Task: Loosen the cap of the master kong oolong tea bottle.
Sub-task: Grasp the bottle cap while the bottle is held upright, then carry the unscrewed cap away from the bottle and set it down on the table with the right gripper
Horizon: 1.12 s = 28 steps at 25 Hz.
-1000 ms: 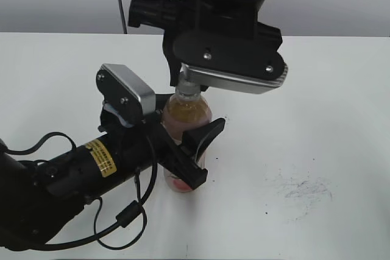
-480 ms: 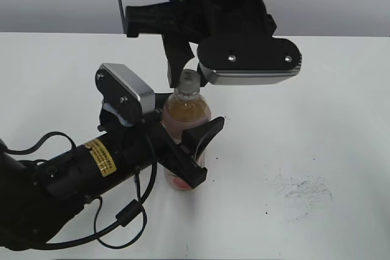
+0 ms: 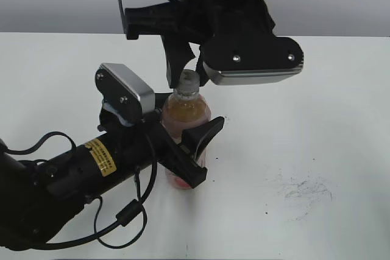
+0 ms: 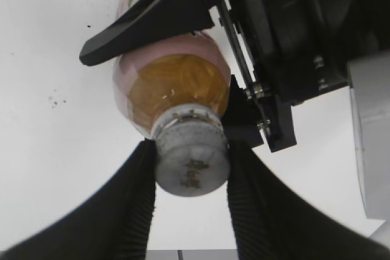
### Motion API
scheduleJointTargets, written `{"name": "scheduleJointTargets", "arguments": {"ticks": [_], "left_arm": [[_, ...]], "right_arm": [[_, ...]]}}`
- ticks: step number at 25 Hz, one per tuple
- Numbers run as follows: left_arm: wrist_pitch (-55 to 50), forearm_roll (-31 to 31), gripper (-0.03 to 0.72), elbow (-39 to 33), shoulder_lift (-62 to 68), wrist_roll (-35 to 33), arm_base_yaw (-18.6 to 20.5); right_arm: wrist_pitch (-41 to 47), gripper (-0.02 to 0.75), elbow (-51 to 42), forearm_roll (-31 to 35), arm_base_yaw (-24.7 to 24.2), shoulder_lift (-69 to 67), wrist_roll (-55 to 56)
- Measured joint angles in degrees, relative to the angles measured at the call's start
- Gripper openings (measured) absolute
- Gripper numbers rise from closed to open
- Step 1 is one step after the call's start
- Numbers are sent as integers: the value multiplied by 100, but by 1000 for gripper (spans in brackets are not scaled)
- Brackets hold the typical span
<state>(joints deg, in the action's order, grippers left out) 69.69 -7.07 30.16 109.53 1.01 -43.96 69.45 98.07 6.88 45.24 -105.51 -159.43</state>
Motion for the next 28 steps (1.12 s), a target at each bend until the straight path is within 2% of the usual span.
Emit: {"name": "scheduleJointTargets", "arguments": {"ticks": [19, 23, 28], "left_arm": [[0, 89, 446, 15, 18, 27, 6], [0, 89, 446, 15, 18, 27, 6], [0, 89, 446, 15, 18, 27, 6]], "right_arm": [[40, 272, 335, -116, 5, 96, 488], [40, 272, 335, -735, -2, 96, 1768], [34, 272, 281, -1439, -330, 96, 4438]]}}
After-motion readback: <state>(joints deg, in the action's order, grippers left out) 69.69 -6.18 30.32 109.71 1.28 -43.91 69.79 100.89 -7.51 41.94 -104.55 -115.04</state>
